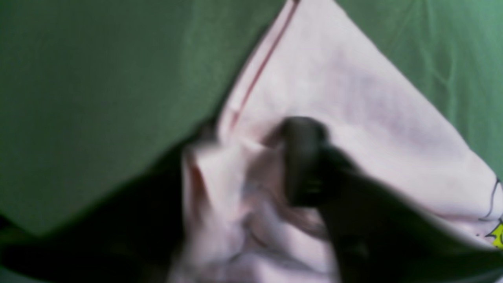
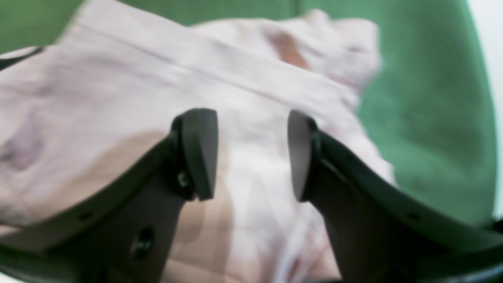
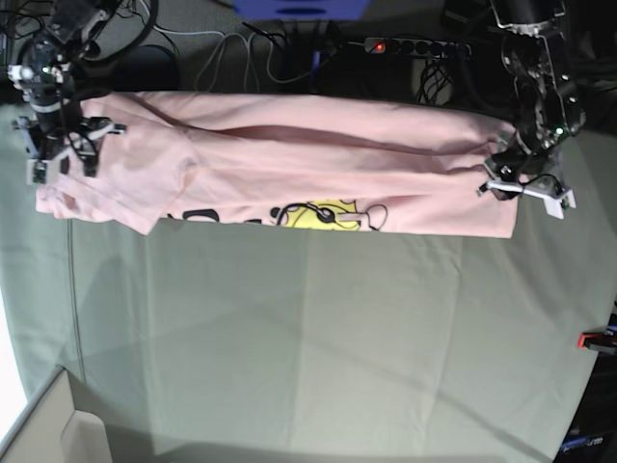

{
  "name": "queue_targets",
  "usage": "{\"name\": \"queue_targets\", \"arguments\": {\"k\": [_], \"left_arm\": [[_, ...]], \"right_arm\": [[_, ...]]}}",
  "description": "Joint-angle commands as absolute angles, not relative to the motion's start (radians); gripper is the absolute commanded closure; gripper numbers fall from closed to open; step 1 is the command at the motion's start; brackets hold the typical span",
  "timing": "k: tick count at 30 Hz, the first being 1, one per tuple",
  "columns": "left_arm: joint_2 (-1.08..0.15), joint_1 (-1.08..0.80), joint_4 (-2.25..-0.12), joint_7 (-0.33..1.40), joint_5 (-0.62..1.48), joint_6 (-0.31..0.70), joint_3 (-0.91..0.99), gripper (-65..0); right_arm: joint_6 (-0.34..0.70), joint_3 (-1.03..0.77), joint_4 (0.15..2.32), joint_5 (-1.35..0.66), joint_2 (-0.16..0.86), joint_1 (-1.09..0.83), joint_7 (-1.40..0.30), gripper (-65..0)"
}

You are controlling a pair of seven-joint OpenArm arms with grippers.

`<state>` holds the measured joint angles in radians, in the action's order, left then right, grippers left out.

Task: Layout the t-shirt on the table in an organized manner, then fold the t-shirt properly
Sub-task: 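Carry the shirt end with the left gripper toward the right gripper, folding it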

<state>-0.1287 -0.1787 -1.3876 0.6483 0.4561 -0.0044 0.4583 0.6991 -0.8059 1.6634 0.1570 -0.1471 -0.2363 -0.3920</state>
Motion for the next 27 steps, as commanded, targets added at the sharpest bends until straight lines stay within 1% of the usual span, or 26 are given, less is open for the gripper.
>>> {"name": "queue_targets", "arguments": {"k": [1, 2, 4, 5, 6, 8, 14, 19, 21, 27], "left_arm": [[-0.136, -0.163, -1.403, 0.638, 0.463, -0.001, 0.461, -5.6], [-0.136, -0.154, -1.403, 0.641, 0.463, -0.001, 0.461, 0.0], [-0.136, -0.148, -1.403, 0.647, 0.463, -0.001, 0.461, -0.2], [-0.136, -0.148, -1.409, 0.647, 0.463, -0.001, 0.461, -1.5], [-0.136, -0.148, -1.415, 0.647, 0.463, -0.001, 0.461, -0.2], [-0.136, -0.150, -1.432, 0.647, 0.464, -0.001, 0.461, 0.0], [-0.131, -0.202, -1.613, 0.648, 0.464, -0.001, 0.461, 0.0], [-0.074, -0.262, -1.791, 0.648, 0.463, -0.002, 0.461, 0.0], [-0.030, -0.285, -1.862, 0.648, 0.458, -0.002, 0.460, 0.0], [0.068, -0.314, -1.934, 0.642, 0.455, -0.010, 0.447, 0.0]], "right_arm": [[0.698, -0.789, 1.676, 0.143, -0.140, -0.248, -0.372, -29.2], [0.698, -0.769, 1.669, 0.143, -0.140, -0.248, -0.372, -29.2], [0.698, -0.751, 1.635, 0.145, -0.140, -0.246, -0.372, -29.2], [0.698, -0.748, 1.615, 0.145, -0.137, -0.242, -0.372, -29.2], [0.698, -0.748, 1.593, 0.145, -0.136, -0.239, -0.372, -29.2], [0.698, -0.746, 1.557, 0.145, -0.130, -0.236, -0.366, -29.2], [0.698, -0.746, 1.480, 0.147, -0.085, -0.209, -0.366, -29.2], [0.698, -0.745, 1.468, 0.147, -0.077, -0.206, -0.364, -29.2], [0.698, -0.745, 1.468, 0.147, -0.071, -0.197, -0.364, -29.2], [0.698, -0.745, 1.472, 0.147, -0.062, -0.193, -0.366, -29.2]]}}
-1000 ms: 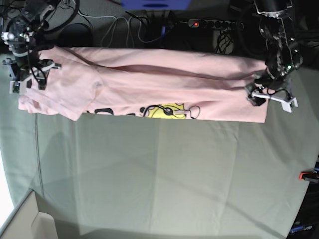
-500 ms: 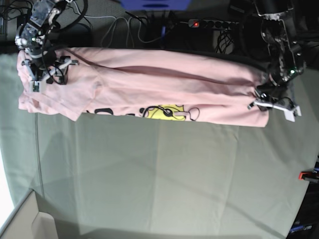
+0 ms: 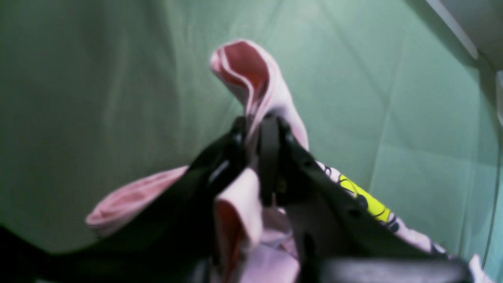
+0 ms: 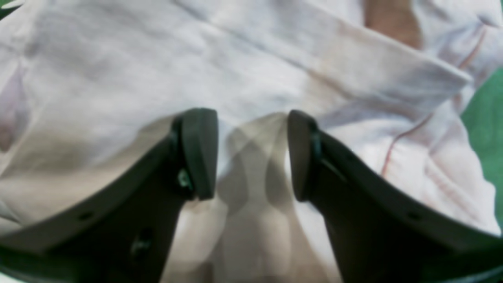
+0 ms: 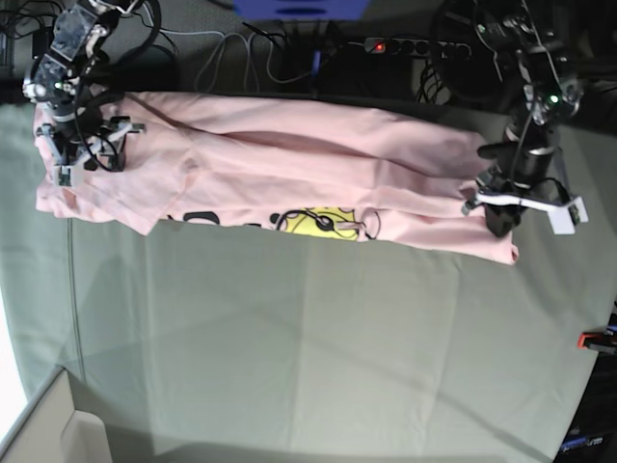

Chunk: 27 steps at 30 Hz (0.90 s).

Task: Layout the t-shirt on the table in an organized manner, then fold the t-shirt properly
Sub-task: 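Carry the shirt end with the left gripper toward the right gripper, folding it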

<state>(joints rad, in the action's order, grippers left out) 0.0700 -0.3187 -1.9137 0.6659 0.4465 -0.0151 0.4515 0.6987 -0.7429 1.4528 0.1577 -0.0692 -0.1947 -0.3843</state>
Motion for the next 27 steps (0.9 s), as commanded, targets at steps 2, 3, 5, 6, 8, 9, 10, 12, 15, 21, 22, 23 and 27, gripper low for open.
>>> {"name": "queue_targets", "arguments": {"k": [2, 3, 5, 6, 8, 9, 10, 12, 15, 21, 22, 23, 27], "left_arm": [[0.074, -0.314, -1.933, 0.641, 0.423, -0.012, 0.384, 0.0], [0.077, -0.314, -1.933, 0.639, 0.390, -0.013, 0.337, 0.0], [0.081, -0.320, -1.933, 0.638, 0.325, -0.013, 0.249, 0.0], [0.088, -0.321, -1.931, 0.638, 0.285, -0.013, 0.193, 0.0], [0.105, -0.325, -1.931, 0.636, 0.203, -0.013, 0.090, 0.0], [0.110, -0.323, -1.923, 0.636, 0.159, -0.013, 0.035, 0.0], [0.113, -0.321, -1.916, 0.636, 0.119, -0.013, -0.010, 0.0], [0.111, -0.323, -1.906, 0.636, 0.054, -0.013, -0.107, 0.0], [0.101, -0.321, -1.871, 0.638, 0.012, -0.013, -0.237, 0.0], [0.093, -0.275, -1.781, 0.638, 0.013, -0.013, -0.338, 0.0], [0.093, -0.263, -1.758, 0.638, 0.013, -0.013, -0.357, 0.0], [0.093, -0.252, -1.738, 0.638, 0.013, -0.013, -0.371, 0.0], [0.101, -0.209, -1.687, 0.638, 0.015, -0.013, -0.420, 0.0]], "right_arm": [[0.698, -0.745, 1.477, 0.147, -0.062, -0.191, -0.364, -29.2], [0.698, -0.745, 1.477, 0.147, -0.062, -0.191, -0.364, -29.2], [0.698, -0.745, 1.477, 0.147, -0.058, -0.191, -0.364, -29.2], [0.698, -0.745, 1.477, 0.147, -0.053, -0.191, -0.364, -29.2], [0.698, -0.745, 1.475, 0.147, -0.051, -0.191, -0.364, -29.2], [0.698, -0.745, 1.475, 0.147, -0.051, -0.191, -0.364, -29.2], [0.698, -0.745, 1.475, 0.147, -0.051, -0.191, -0.364, -29.2], [0.698, -0.745, 1.475, 0.147, -0.050, -0.191, -0.364, -29.2], [0.698, -0.750, 1.475, 0.147, -0.050, -0.191, -0.364, -29.2], [0.698, -0.751, 1.475, 0.147, -0.050, -0.191, -0.364, -29.2], [0.698, -0.751, 1.475, 0.147, -0.050, -0.191, -0.364, -29.2], [0.698, -0.751, 1.475, 0.147, -0.050, -0.191, -0.364, -29.2], [0.698, -0.753, 1.475, 0.147, -0.050, -0.191, -0.366, -29.2]]}}
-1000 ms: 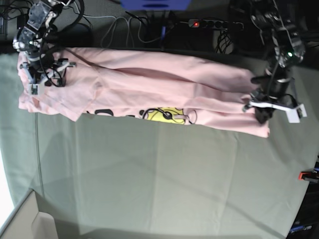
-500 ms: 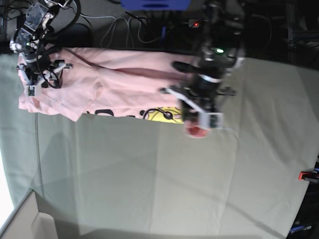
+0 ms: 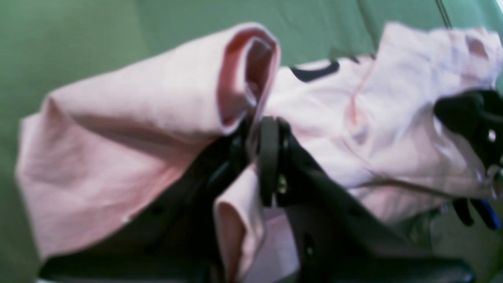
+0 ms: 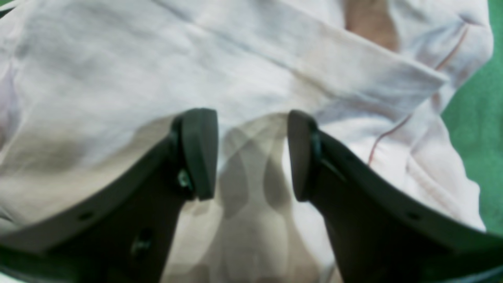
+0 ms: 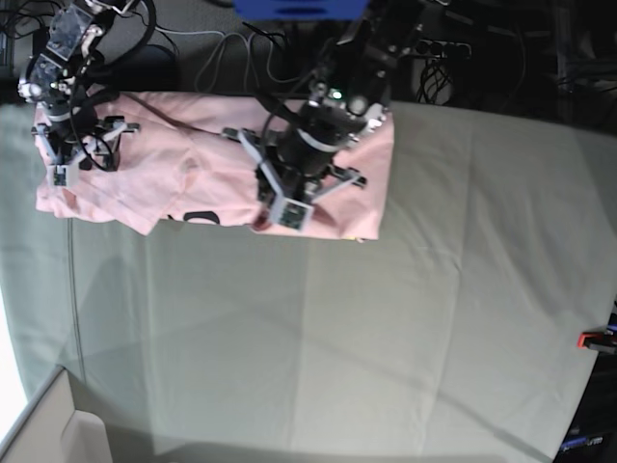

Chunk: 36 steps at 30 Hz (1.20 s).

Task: Layout the t-shirt on the table in an organized manner, then fold the t-shirt properly
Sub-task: 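Carry the shirt end with the left gripper toward the right gripper, folding it, then press the folded half down with the left gripper and release it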

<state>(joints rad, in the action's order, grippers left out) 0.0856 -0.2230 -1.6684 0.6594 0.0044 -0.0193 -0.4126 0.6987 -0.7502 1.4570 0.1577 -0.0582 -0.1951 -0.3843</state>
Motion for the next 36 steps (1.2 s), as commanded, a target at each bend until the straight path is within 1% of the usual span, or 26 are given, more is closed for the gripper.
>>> {"name": "queue_targets", "arguments": {"k": [1, 14, 25, 26, 28, 31, 33, 34, 36], "left_arm": [[0.101, -0.202, -1.681, 0.638, 0.015, -0.013, -0.433, 0.0], [0.091, -0.111, -1.647, 0.636, 0.015, -0.013, -0.616, -0.1], [0.091, -0.102, -1.646, 0.648, 0.015, -0.013, -0.621, -0.2], [0.091, -0.102, -1.646, 0.648, 0.015, -0.013, -0.621, -1.3], [0.091, -0.105, -1.646, 0.648, 0.015, -0.013, -0.618, -6.7], [0.091, -0.108, -1.646, 0.650, 0.015, -0.013, -0.618, -21.7], [0.090, -0.110, -1.650, 0.648, 0.015, -0.012, -0.622, -28.0], [0.084, -0.110, -1.656, 0.647, 0.015, -0.007, -0.622, -29.2], [0.079, -0.110, -1.662, 0.636, 0.015, -0.007, -0.622, -29.3]], "right_arm": [[0.698, -0.753, 1.475, 0.147, -0.050, -0.191, -0.366, -29.2], [0.698, -0.750, 1.475, 0.147, -0.050, -0.193, -0.369, -29.2], [0.698, -0.748, 1.475, 0.147, -0.050, -0.194, -0.371, -29.2], [0.698, -0.748, 1.475, 0.147, -0.050, -0.194, -0.371, -29.2], [0.698, -0.746, 1.475, 0.147, -0.050, -0.194, -0.371, -29.2], [0.698, -0.746, 1.475, 0.147, -0.050, -0.193, -0.371, -29.2], [0.698, -0.746, 1.475, 0.147, -0.050, -0.193, -0.371, -29.2], [0.698, -0.746, 1.475, 0.147, -0.050, -0.193, -0.371, -29.2], [0.698, -0.746, 1.475, 0.147, -0.050, -0.193, -0.371, -29.2]]}}
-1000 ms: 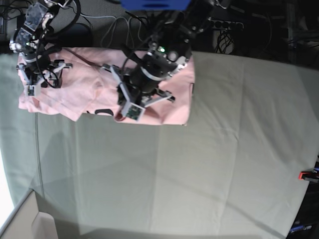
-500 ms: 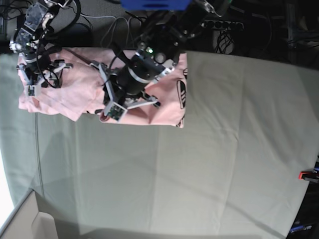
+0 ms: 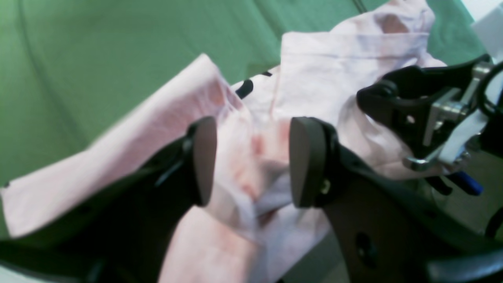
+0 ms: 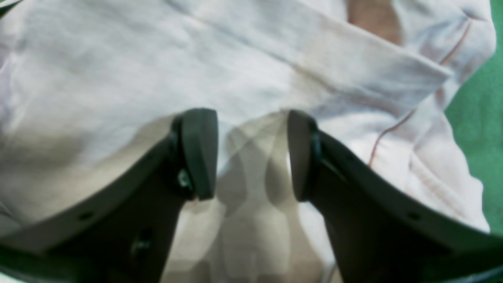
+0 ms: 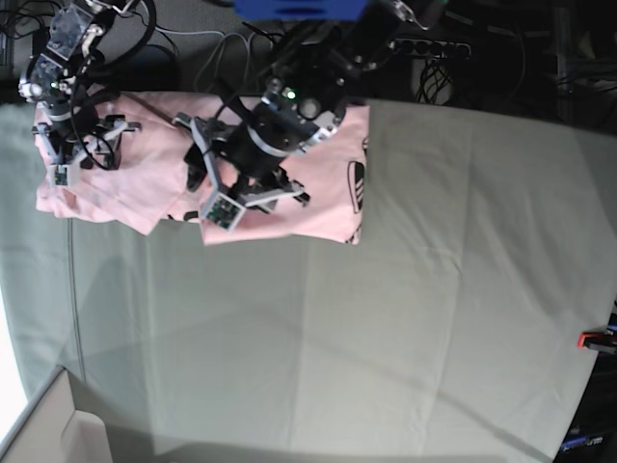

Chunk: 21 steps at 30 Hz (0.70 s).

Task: Layout the t-shirt on the table in an organized manner, then fold the t-shirt properly
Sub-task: 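Press the folded half down with the left gripper and release it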

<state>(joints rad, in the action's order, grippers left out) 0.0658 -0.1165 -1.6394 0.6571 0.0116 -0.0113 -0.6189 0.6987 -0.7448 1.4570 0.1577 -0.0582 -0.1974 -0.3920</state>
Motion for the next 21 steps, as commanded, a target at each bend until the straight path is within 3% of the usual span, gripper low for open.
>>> {"name": "queue_targets", "arguments": {"k": [1, 10, 21], "left_arm": [[0.079, -0.110, -1.676, 0.636, 0.015, -0.007, -0.622, -29.3], [0.051, -0.140, -1.785, 0.638, 0.016, -0.005, -0.562, -29.3], [0.101, -0.101, -1.549, 0.636, 0.016, -0.002, -0.576, -29.3]], "right_arm": [[0.698, -0.746, 1.475, 0.147, -0.050, -0.193, -0.371, -29.2], [0.698, -0.746, 1.475, 0.147, -0.050, -0.193, -0.371, -29.2], [0.698, -0.746, 1.475, 0.147, -0.051, -0.191, -0.369, -29.2]]}}
